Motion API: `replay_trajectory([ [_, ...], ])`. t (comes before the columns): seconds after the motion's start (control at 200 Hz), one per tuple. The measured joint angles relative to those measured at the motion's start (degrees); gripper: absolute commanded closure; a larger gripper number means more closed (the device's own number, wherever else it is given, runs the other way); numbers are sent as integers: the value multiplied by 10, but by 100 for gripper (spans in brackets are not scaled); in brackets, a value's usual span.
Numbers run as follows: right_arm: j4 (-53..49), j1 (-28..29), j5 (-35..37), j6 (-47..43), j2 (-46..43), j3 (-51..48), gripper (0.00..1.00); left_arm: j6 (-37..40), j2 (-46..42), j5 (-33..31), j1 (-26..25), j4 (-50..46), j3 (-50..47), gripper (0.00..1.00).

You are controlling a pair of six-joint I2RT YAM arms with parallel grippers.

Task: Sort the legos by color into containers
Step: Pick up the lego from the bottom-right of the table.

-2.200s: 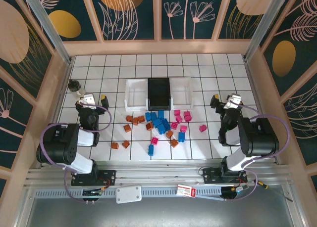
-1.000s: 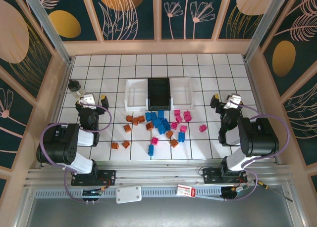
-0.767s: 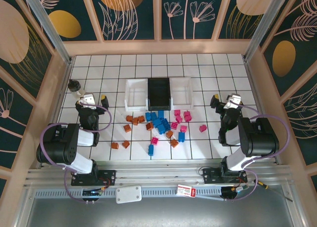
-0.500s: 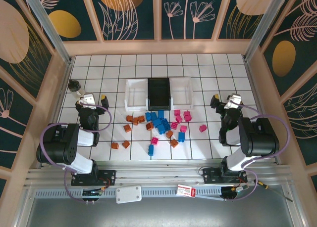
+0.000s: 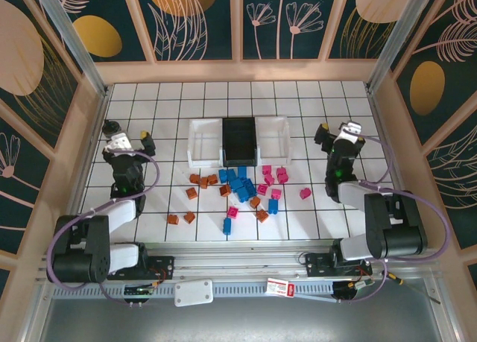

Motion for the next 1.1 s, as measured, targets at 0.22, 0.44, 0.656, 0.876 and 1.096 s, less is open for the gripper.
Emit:
replay_trajectory([
  [0.22, -234, -3, 14, 203, 0, 86, 10, -315, -54, -123, 1, -181, 56, 1],
  [0.44, -407, 20, -33, 299, -31, 95, 9, -411, -106, -59, 1, -229, 61, 1],
  [0.656, -546, 120, -45, 353, -43, 93, 9, -473, -130, 64, 1, -214, 38, 1],
  [0.876, -645, 176, -49, 410, -93, 71, 12, -474, -118, 174, 1, -277, 73, 3],
  [1.096, -706, 196, -62, 447, -148, 50, 24, -459, -104, 248, 1, -335, 108, 9],
])
